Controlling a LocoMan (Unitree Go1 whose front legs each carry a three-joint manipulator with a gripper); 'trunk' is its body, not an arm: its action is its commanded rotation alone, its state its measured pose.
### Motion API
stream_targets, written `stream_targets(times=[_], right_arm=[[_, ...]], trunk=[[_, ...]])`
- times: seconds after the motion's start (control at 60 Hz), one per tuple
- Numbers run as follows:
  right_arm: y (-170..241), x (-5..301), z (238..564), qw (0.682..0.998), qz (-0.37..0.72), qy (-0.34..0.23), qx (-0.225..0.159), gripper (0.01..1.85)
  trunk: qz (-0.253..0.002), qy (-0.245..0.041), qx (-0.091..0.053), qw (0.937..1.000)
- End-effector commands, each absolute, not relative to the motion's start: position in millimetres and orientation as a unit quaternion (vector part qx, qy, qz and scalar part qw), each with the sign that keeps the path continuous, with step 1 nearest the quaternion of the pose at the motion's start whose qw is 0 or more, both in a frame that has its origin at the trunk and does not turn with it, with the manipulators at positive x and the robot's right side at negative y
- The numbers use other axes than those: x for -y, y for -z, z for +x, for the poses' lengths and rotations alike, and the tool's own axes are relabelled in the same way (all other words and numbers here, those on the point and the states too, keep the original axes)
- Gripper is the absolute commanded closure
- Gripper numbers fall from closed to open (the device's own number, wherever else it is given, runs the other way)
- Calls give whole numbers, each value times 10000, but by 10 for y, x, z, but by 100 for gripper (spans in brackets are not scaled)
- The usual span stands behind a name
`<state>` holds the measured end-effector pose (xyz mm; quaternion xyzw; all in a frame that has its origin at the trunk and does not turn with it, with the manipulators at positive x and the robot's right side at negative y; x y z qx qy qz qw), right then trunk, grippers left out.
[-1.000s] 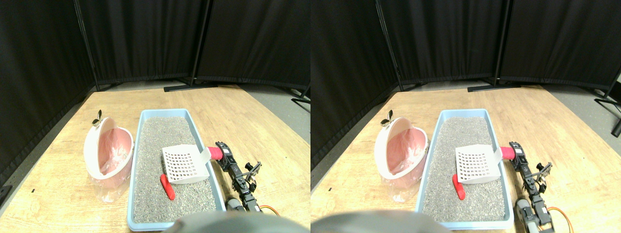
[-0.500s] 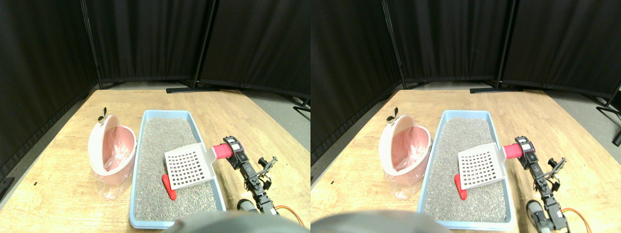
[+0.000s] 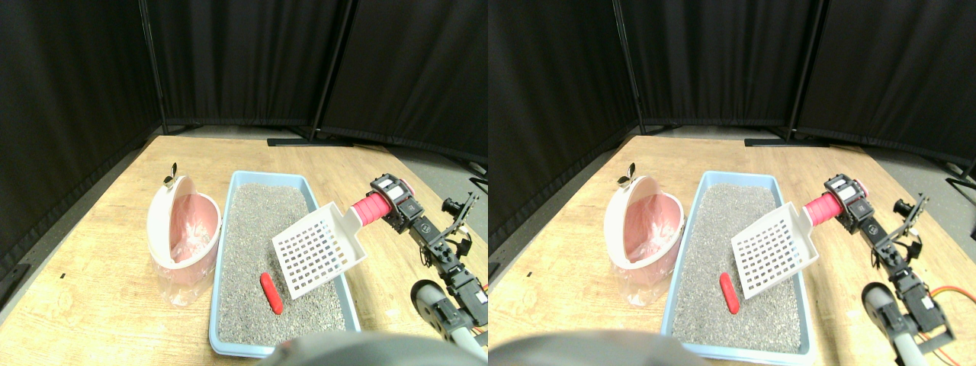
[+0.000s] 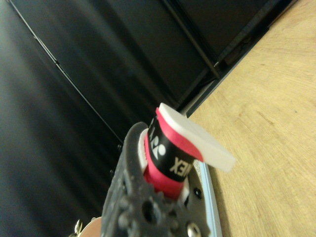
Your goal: Scoop (unimanual)
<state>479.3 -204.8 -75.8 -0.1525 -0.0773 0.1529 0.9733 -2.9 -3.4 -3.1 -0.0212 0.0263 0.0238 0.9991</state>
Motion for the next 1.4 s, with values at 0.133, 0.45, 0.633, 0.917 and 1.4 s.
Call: stream_targets(times=[0.133,0.45,0.633,0.917,1.4], right_arm=[[600,1980,4838,9553,-2048,-1778,1172,181],[520,1961,4924,9429,-2615,-1737,1112,181],[492,1948,4948,9317,-2874,-1821,1275,181],[445,1866,4925,9212,-3126,-1897,1328,181],[548,1733,4960,9055,-3492,-2065,1247,181]], trunk=[[-368,-476,-351,9976],[-464,-676,-336,9961],[-489,-767,-306,9954],[-524,-859,-246,9946],[-573,-950,-216,9936]])
